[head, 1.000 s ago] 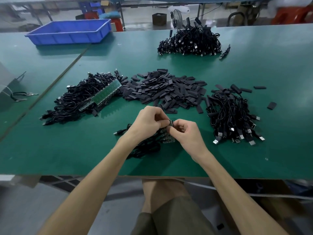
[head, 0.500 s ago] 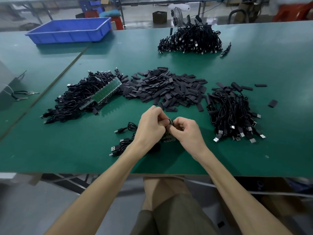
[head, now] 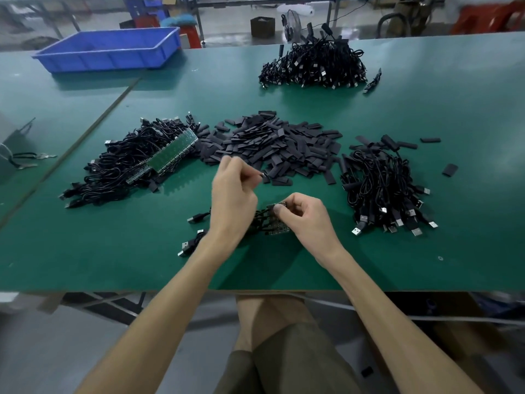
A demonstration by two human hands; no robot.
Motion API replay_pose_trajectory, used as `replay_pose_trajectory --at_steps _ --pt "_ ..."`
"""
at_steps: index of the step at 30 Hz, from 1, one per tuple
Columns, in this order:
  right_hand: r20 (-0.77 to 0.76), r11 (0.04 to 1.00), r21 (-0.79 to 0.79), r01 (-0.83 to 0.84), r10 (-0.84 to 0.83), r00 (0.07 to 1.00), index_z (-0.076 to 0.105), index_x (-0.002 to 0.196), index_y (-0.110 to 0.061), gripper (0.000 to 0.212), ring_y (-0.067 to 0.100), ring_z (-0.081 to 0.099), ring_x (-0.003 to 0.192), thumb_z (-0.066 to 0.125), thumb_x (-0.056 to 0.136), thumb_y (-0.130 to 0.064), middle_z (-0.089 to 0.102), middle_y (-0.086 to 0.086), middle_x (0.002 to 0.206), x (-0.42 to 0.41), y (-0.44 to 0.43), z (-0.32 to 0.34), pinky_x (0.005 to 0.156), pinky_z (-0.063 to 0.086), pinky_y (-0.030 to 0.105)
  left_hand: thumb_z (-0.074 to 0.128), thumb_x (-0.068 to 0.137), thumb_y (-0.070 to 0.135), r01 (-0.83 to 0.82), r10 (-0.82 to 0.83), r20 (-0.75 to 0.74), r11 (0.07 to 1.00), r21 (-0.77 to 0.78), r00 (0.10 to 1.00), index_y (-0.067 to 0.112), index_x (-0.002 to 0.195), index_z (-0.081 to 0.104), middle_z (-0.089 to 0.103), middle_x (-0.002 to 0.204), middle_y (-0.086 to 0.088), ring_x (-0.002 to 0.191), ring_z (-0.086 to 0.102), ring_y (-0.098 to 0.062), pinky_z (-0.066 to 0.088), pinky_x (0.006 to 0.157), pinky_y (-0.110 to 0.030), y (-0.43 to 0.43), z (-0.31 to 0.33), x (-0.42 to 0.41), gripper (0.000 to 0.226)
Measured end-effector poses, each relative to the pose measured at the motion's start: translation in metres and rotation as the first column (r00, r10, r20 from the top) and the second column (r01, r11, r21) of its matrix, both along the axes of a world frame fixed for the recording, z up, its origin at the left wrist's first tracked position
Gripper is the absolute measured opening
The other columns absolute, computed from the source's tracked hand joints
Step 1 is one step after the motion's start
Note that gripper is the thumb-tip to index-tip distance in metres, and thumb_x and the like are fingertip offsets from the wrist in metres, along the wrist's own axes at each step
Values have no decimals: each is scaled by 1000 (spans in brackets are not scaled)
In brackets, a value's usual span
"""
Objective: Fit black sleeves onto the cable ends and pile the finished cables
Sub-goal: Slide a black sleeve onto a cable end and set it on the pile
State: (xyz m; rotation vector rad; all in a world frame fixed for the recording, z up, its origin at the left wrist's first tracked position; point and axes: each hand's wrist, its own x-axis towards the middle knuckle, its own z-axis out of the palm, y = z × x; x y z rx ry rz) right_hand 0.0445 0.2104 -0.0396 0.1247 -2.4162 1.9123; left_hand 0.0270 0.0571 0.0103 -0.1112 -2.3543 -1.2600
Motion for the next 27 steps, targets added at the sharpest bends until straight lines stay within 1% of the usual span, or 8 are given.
replay_pose_trajectory --at_steps 4,7,12,14,17,20,25,27 --pt "-5 1000 7 -7 7 1000 70 85 -15 17 5 57 65 71 97 -27 66 -10 69 -2 1 -2 66 47 24 73 90 5 81 -89 73 991 105 993 22 80 66 69 85 -2 80 64 -16 56 78 -38 -12 30 -6 21" --pt "-13 1000 21 -14 14 1000 72 90 -13 17 3 55 64 72 97 -28 64 -10 70 -4 0 -3 64 45 21 75 88 5 227 -235 46 964 142 971 18 85 70 69 82 1 77 62 -13 55 81 -45 -10 52 2 15" --pt "-14 995 95 24 -22 1000 70 78 -24 18 -5 54 60 75 95 -21 63 -17 65 -8 -3 -5 62 41 14 76 88 11 513 -532 -30 798 318 846 7 92 73 70 81 -6 74 61 -16 52 69 -31 0 77 6 6" --pt "16 999 35 10 -10 1000 72 85 -25 11 0 62 73 74 96 -24 68 -13 77 -7 -5 1 73 48 18 76 88 8 527 -565 -9 764 373 825 9 92 74 72 82 -1 76 63 -11 49 71 -22 9 77 3 5" --pt "29 949 -315 -31 43 999 71 106 -13 13 11 67 86 64 99 -5 63 7 104 -3 -7 11 84 55 22 72 90 5 469 -547 64 767 437 834 9 92 73 70 81 -3 71 62 -9 48 67 -20 17 64 -5 4" --pt "-118 948 -312 -60 24 993 67 119 -13 22 7 62 114 55 104 -3 60 9 125 -2 -4 10 99 49 19 68 93 3 404 -529 118 757 513 841 3 96 70 68 86 -15 68 60 -16 53 63 -25 19 45 -12 4" --pt "-2 868 -497 -1 0 1000 75 114 -16 36 13 73 110 47 107 -38 79 1 112 0 3 8 92 52 18 60 100 5 368 -516 180 775 514 837 -8 107 65 75 97 -19 80 71 -31 61 78 -47 23 15 -14 16" --pt "17 891 -452 31 -26 999 75 115 -18 40 17 73 110 45 108 -44 79 1 112 -1 5 8 94 55 24 63 99 6 376 -489 165 810 451 856 -4 106 68 75 98 -17 81 72 -25 61 79 -42 25 8 -15 13"
